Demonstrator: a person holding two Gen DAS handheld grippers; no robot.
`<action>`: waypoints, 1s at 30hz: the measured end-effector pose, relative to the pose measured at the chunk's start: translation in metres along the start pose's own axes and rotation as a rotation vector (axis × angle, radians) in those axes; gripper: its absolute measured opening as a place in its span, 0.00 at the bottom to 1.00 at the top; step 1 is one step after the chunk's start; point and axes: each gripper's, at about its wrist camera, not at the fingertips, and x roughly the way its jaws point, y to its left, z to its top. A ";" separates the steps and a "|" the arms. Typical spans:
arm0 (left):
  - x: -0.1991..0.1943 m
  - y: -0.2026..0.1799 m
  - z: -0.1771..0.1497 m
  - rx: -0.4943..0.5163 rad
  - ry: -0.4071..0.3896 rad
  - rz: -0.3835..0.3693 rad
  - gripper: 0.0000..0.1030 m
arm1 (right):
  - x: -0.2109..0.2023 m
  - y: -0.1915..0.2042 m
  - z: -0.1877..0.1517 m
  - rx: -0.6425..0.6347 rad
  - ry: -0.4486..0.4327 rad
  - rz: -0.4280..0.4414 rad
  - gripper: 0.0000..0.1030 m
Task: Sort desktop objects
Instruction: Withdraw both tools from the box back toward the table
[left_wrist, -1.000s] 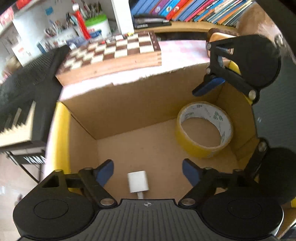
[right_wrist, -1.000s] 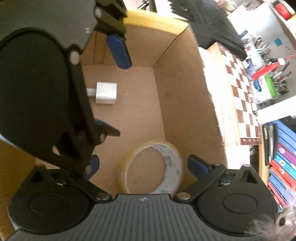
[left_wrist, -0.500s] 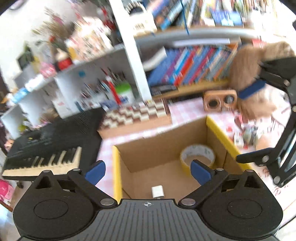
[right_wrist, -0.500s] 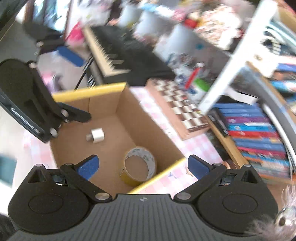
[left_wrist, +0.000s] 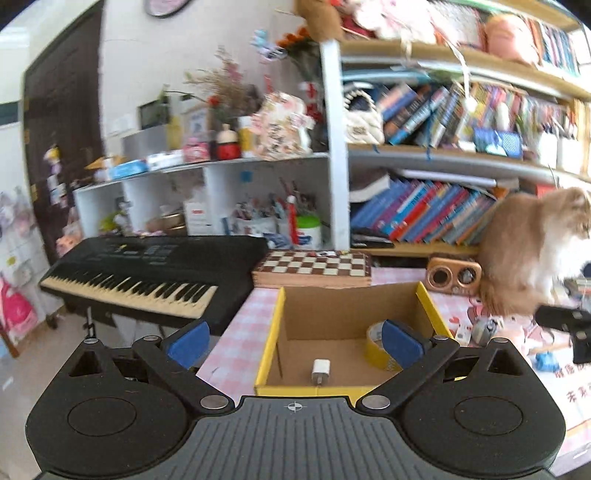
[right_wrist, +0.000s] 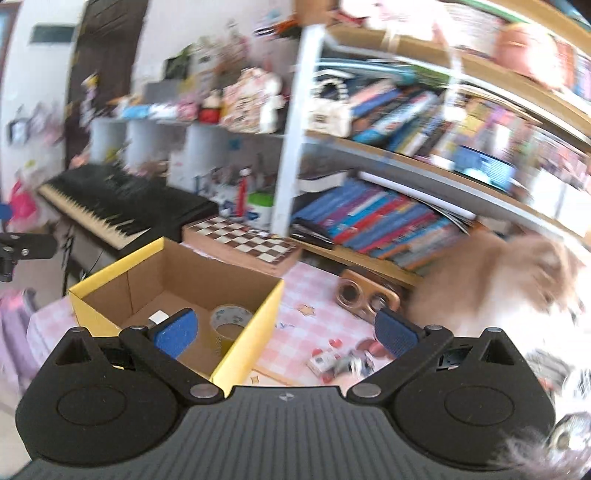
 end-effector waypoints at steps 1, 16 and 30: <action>-0.006 0.002 -0.005 -0.019 -0.006 0.010 0.98 | -0.009 0.003 -0.006 0.015 -0.008 -0.017 1.00; -0.059 0.005 -0.081 -0.072 0.081 0.025 0.98 | -0.075 0.041 -0.079 0.178 0.039 -0.161 1.00; -0.076 -0.015 -0.122 -0.026 0.172 -0.033 0.98 | -0.104 0.059 -0.119 0.223 0.152 -0.171 1.00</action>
